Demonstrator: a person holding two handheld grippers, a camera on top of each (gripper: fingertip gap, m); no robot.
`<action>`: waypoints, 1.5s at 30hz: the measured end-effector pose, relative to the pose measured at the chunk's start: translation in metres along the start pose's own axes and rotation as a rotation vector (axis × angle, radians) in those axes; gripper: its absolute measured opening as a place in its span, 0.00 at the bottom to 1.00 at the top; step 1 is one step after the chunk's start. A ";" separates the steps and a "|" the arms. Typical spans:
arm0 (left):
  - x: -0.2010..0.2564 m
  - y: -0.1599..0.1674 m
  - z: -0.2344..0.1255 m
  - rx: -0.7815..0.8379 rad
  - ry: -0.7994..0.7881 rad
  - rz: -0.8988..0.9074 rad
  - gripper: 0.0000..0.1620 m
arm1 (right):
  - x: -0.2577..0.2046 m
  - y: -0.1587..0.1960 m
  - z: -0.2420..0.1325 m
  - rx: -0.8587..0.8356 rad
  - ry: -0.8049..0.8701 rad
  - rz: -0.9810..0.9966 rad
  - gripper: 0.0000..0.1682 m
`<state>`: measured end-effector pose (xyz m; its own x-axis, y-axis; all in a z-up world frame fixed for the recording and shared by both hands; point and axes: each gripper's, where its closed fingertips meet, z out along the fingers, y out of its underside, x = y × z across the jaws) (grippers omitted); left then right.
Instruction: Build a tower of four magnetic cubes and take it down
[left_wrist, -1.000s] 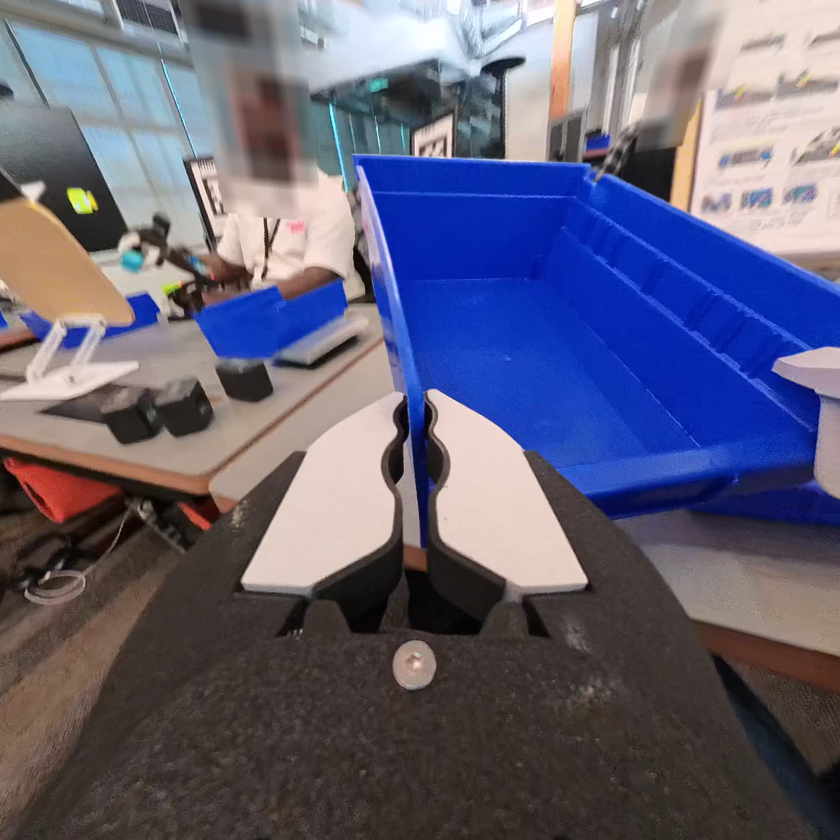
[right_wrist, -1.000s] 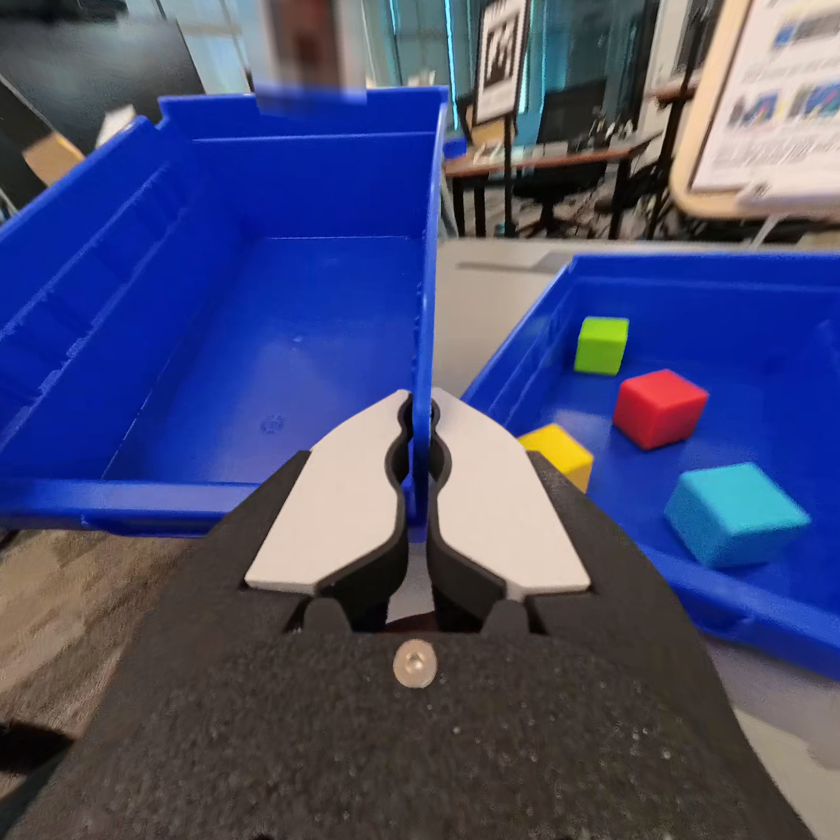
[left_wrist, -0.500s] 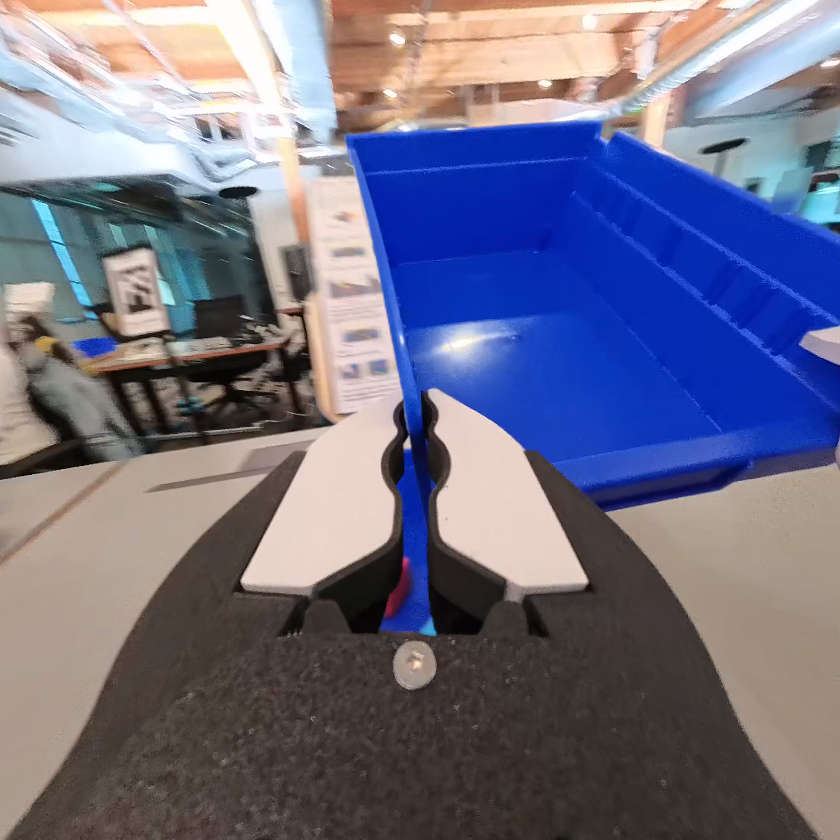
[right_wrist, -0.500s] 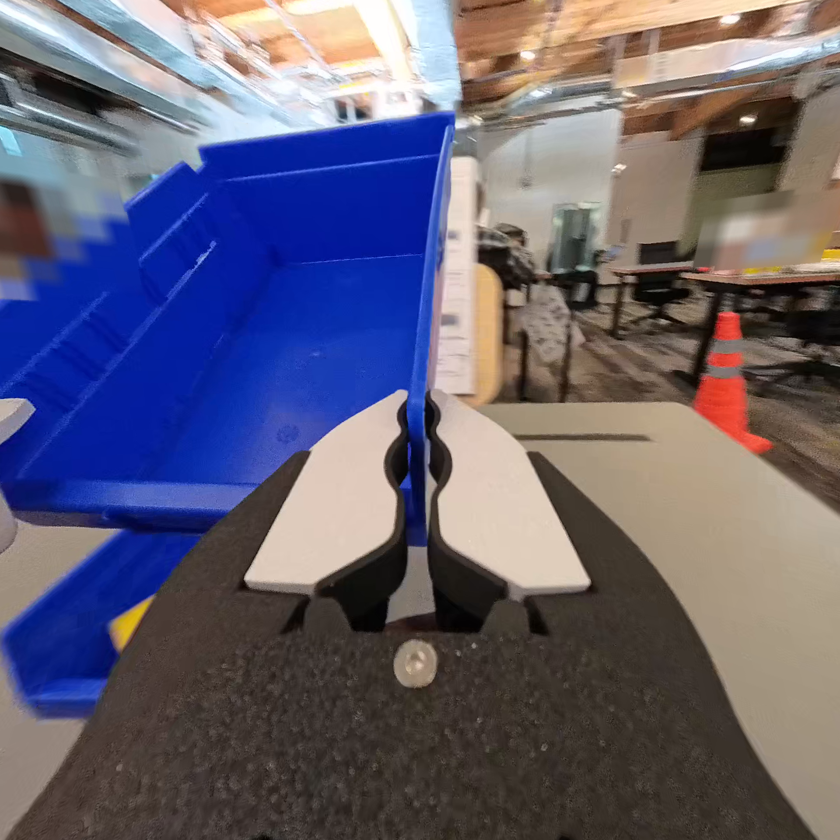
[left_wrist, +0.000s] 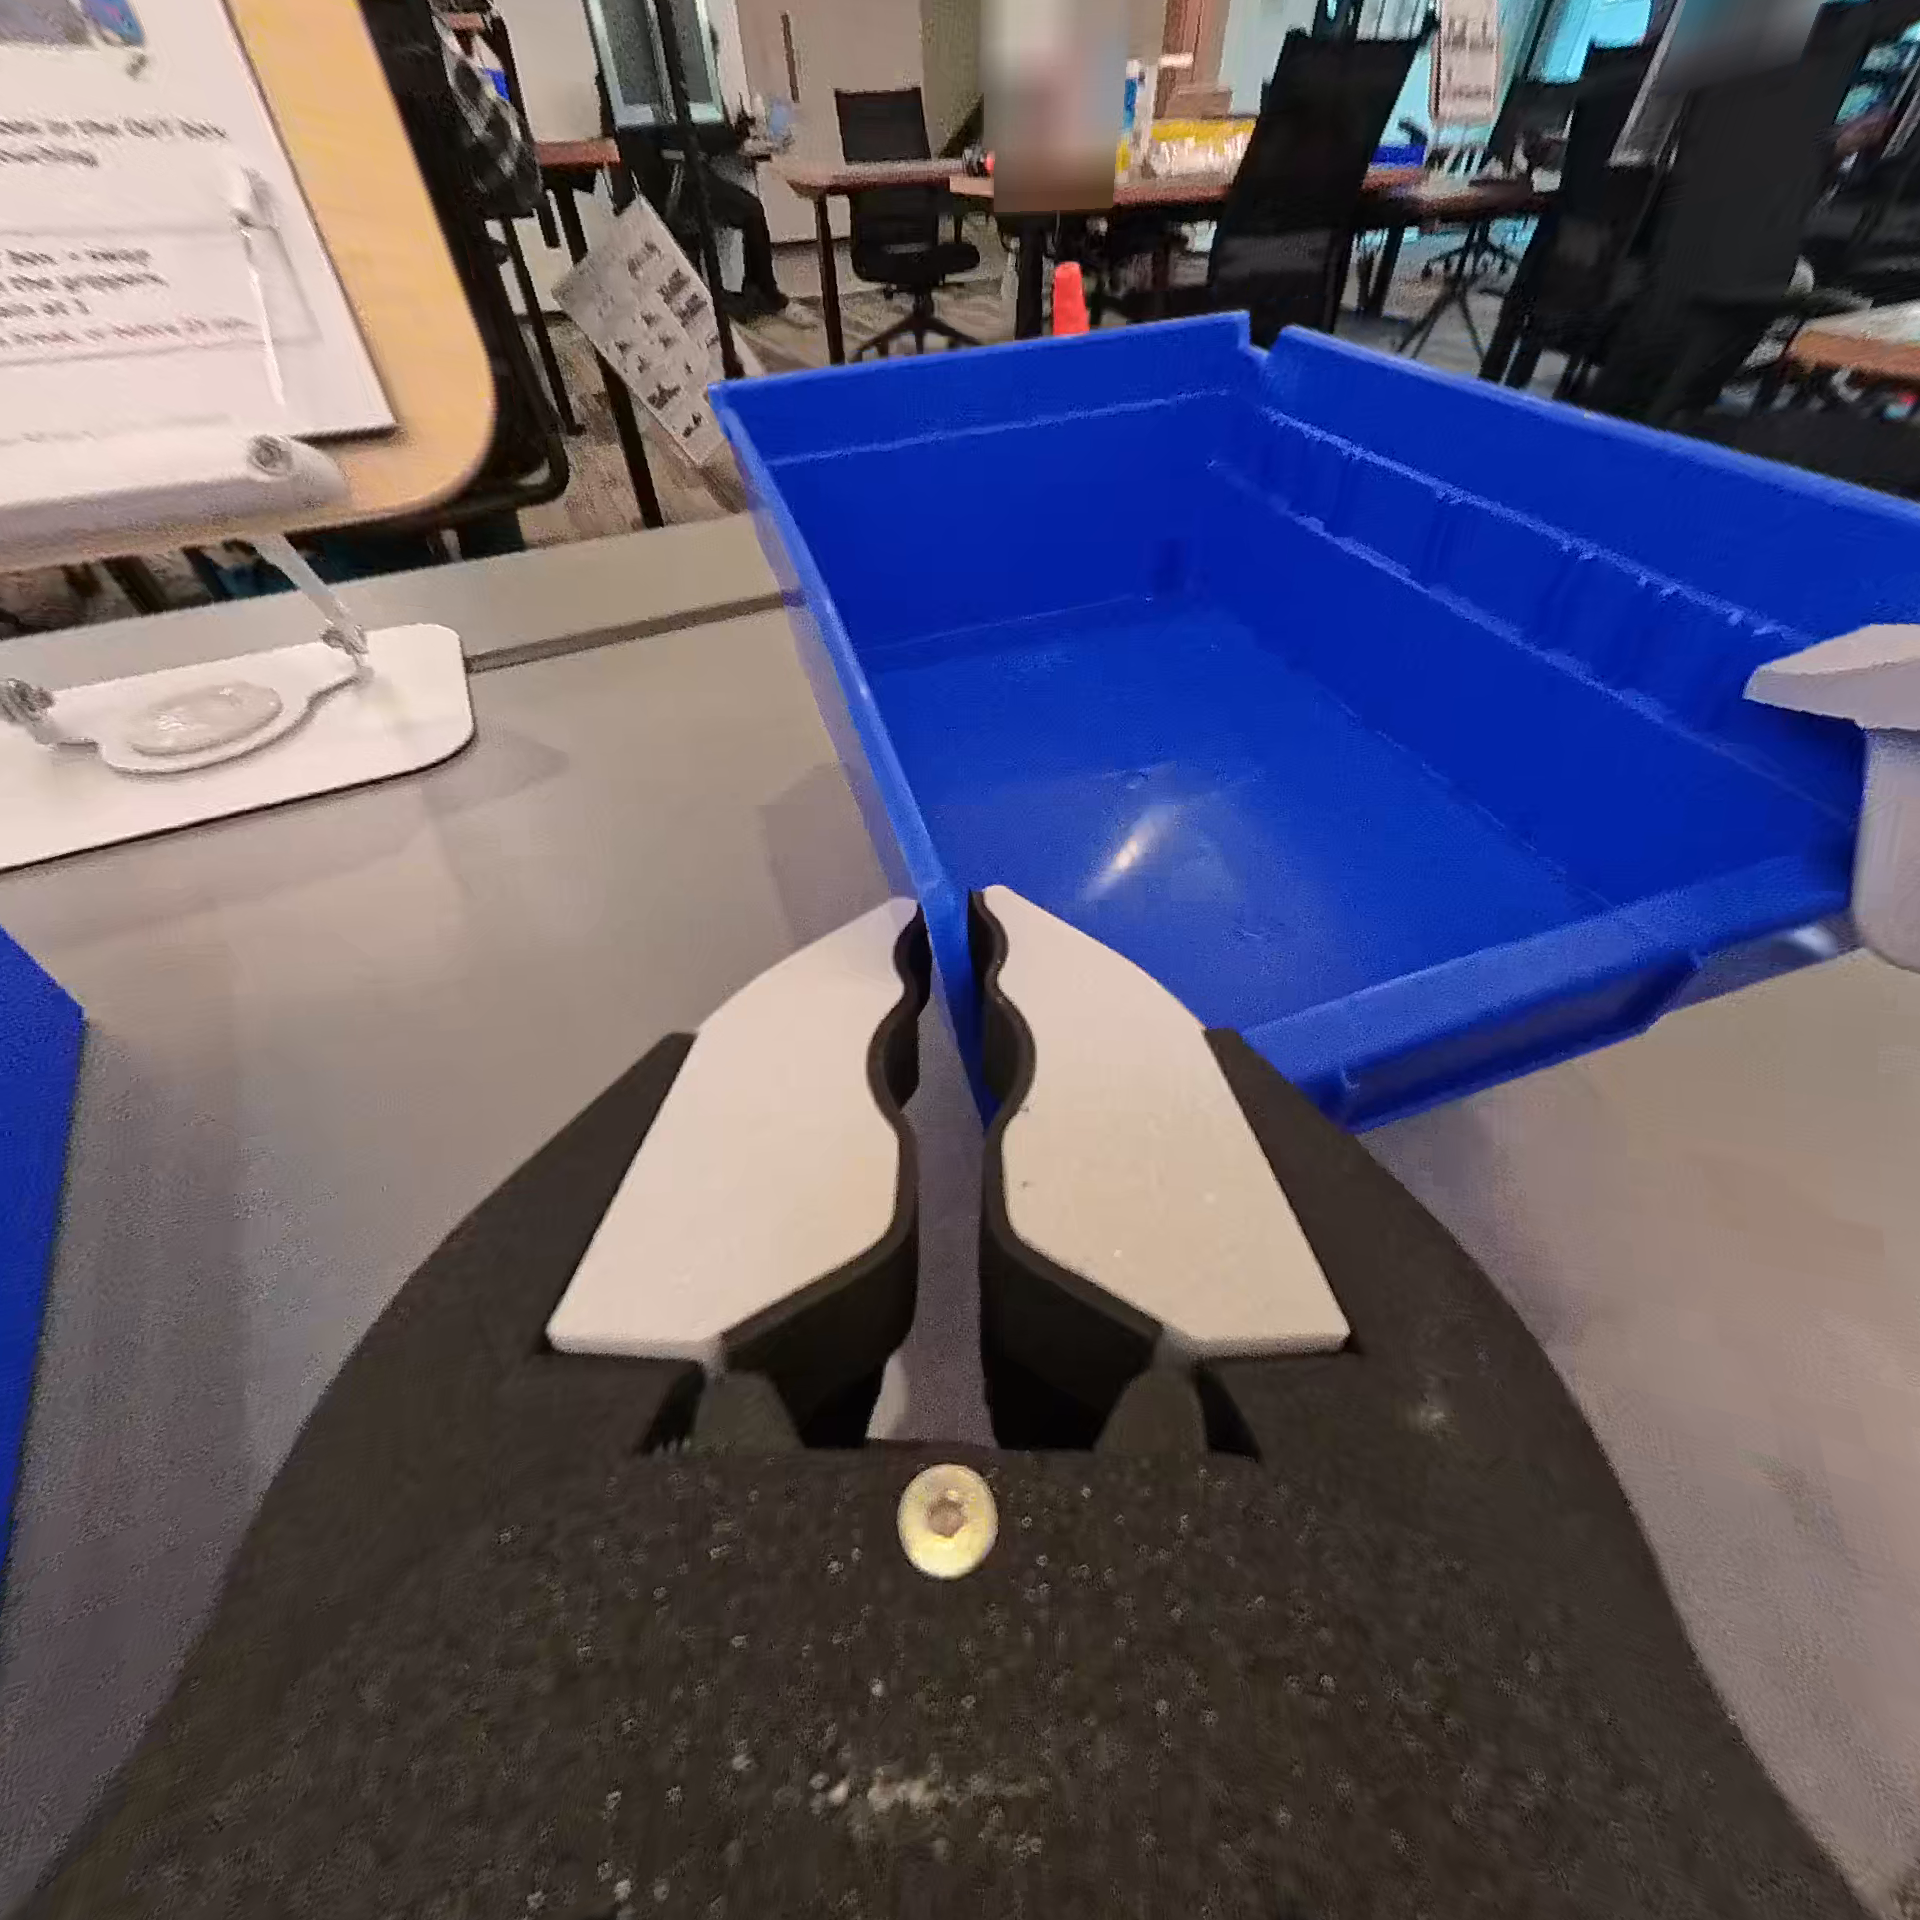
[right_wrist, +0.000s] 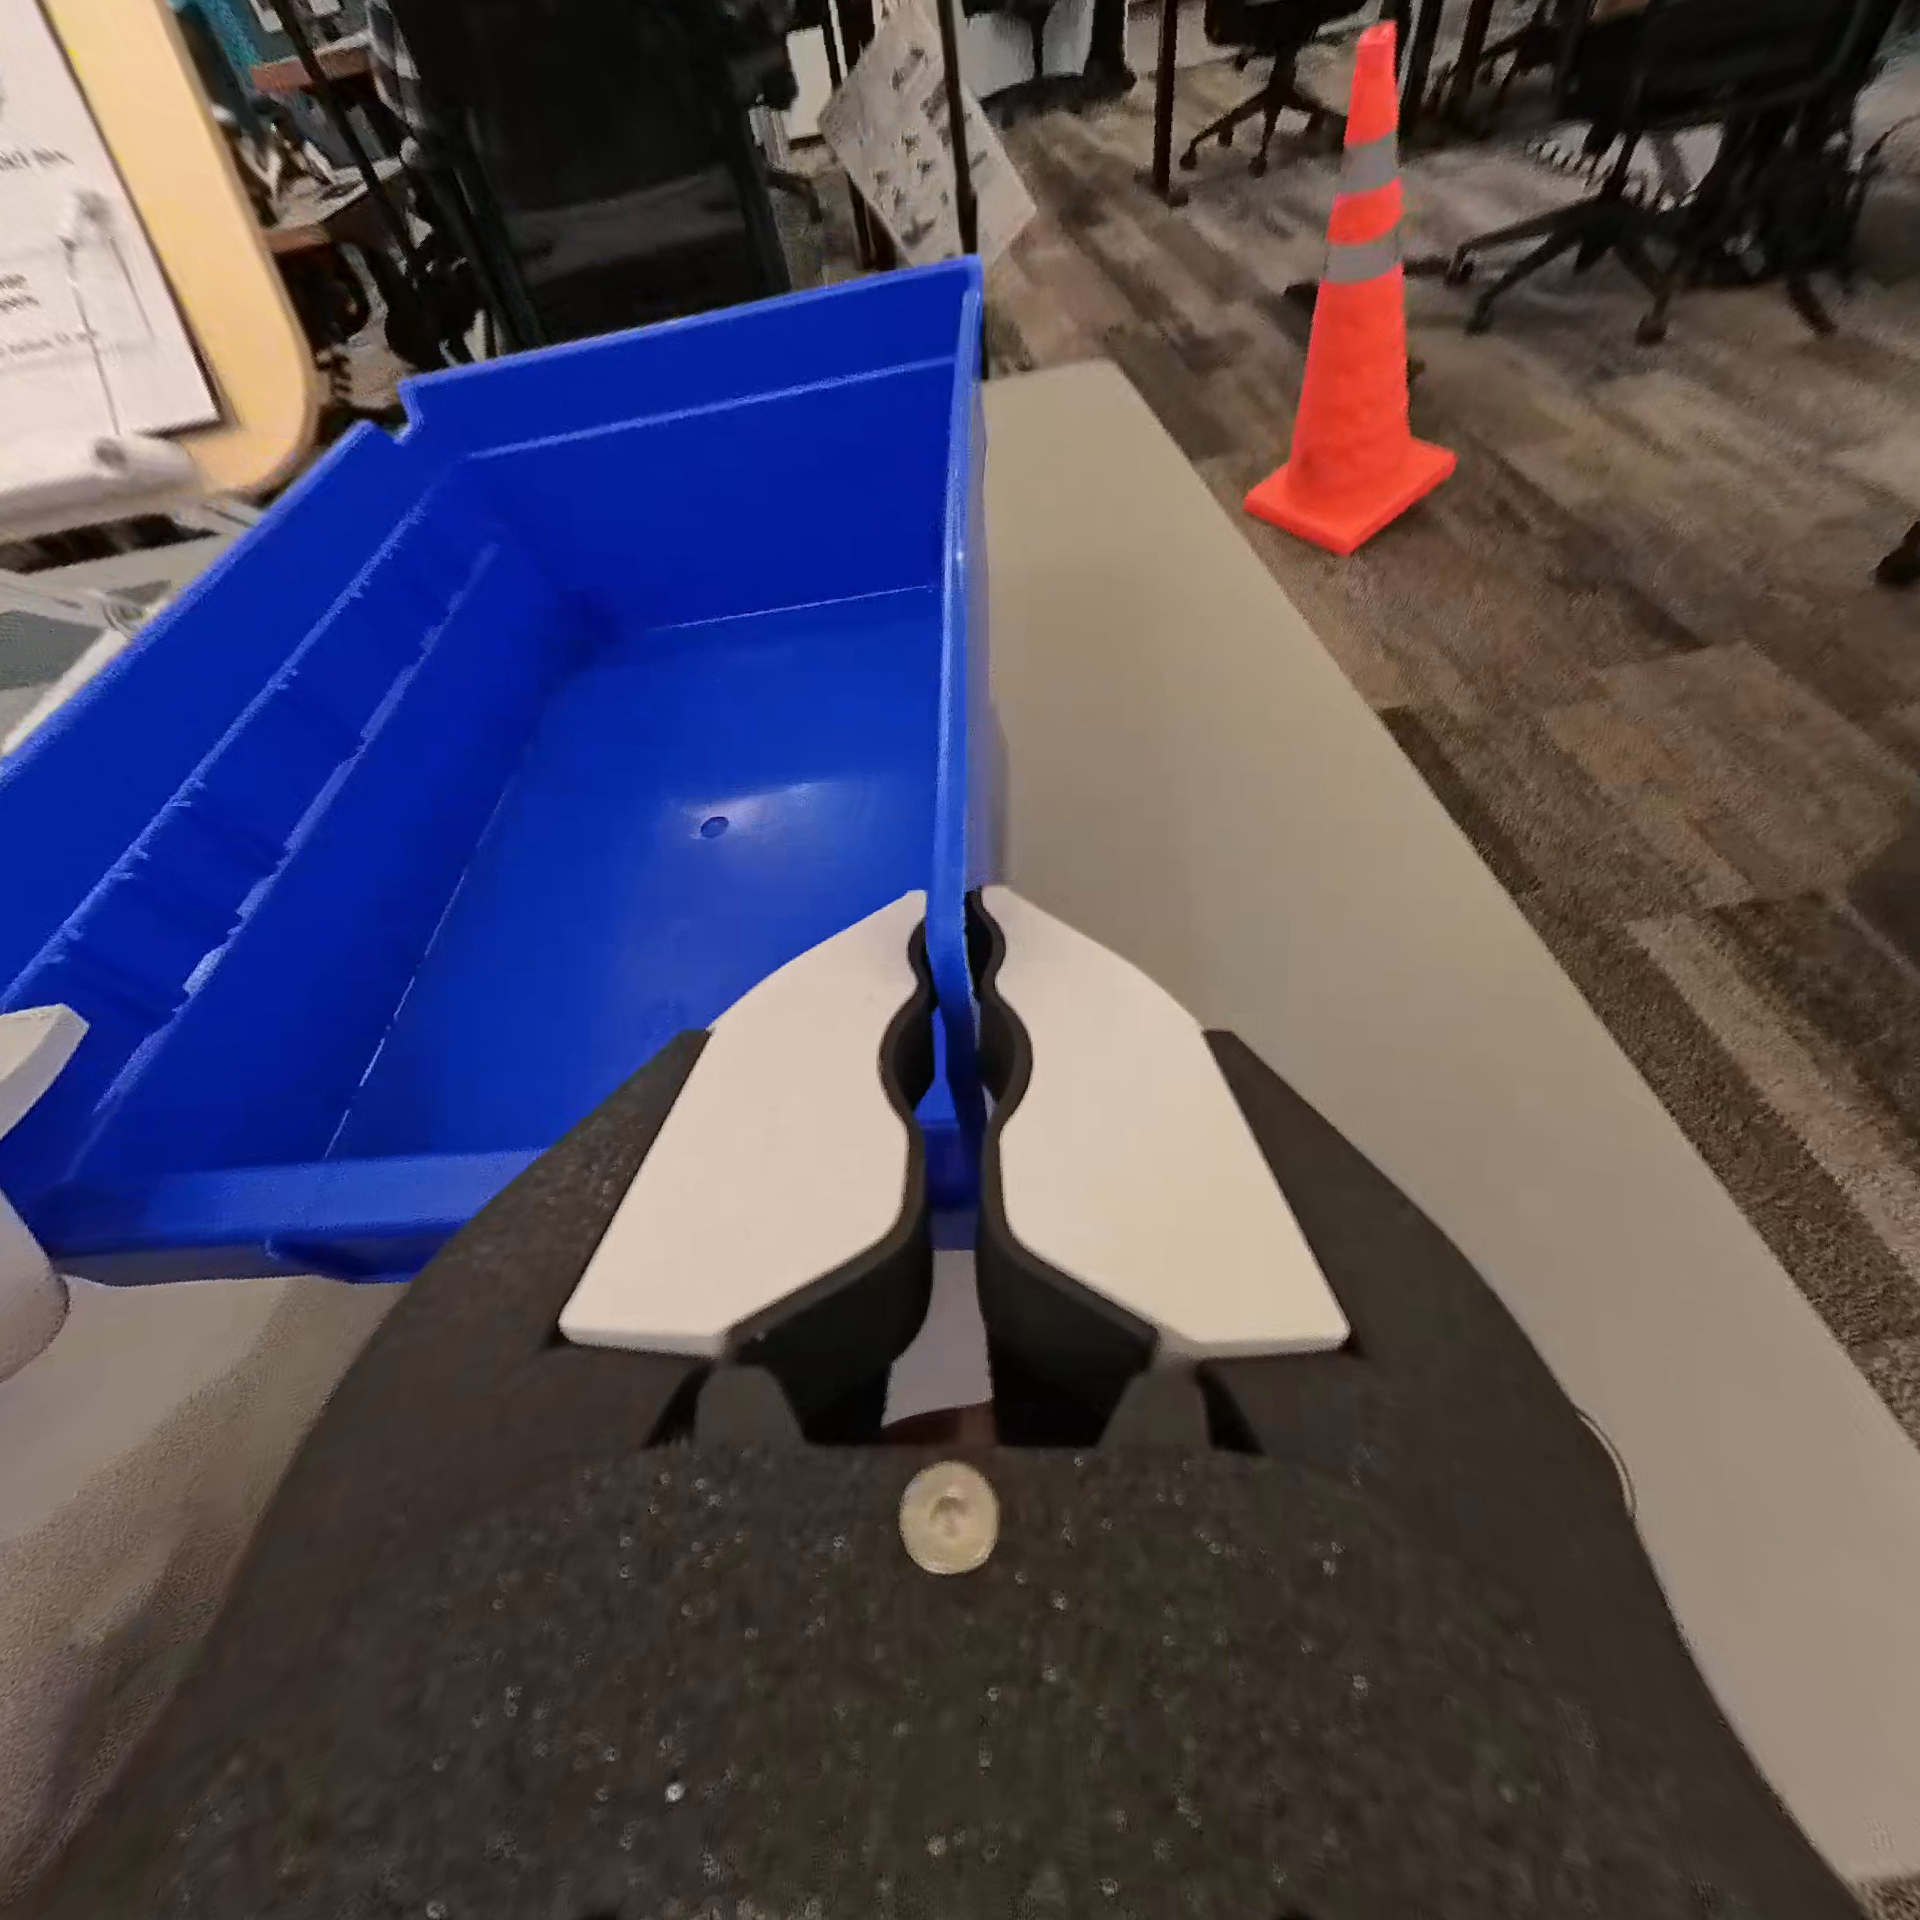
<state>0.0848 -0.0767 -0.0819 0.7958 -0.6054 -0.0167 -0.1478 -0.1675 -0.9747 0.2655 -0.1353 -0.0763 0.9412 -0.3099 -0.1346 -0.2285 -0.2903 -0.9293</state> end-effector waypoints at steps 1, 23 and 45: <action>0.003 0.005 0.003 -0.011 -0.002 0.014 0.03 | 0.004 0.007 0.005 -0.013 -0.007 0.008 0.02; 0.033 0.035 0.019 -0.100 0.120 0.044 0.10 | 0.034 0.030 0.043 -0.030 -0.131 0.034 0.02; -0.232 -0.045 -0.204 0.103 -0.137 0.104 0.25 | -0.115 -0.093 -0.056 0.405 -0.263 0.001 0.24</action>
<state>-0.2132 -0.0875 0.0113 0.8528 -0.5025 -0.1422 -0.1784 -0.0244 -0.9837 0.1650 -0.1233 0.0445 0.9839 -0.0556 -0.1699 -0.1636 0.1022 -0.9812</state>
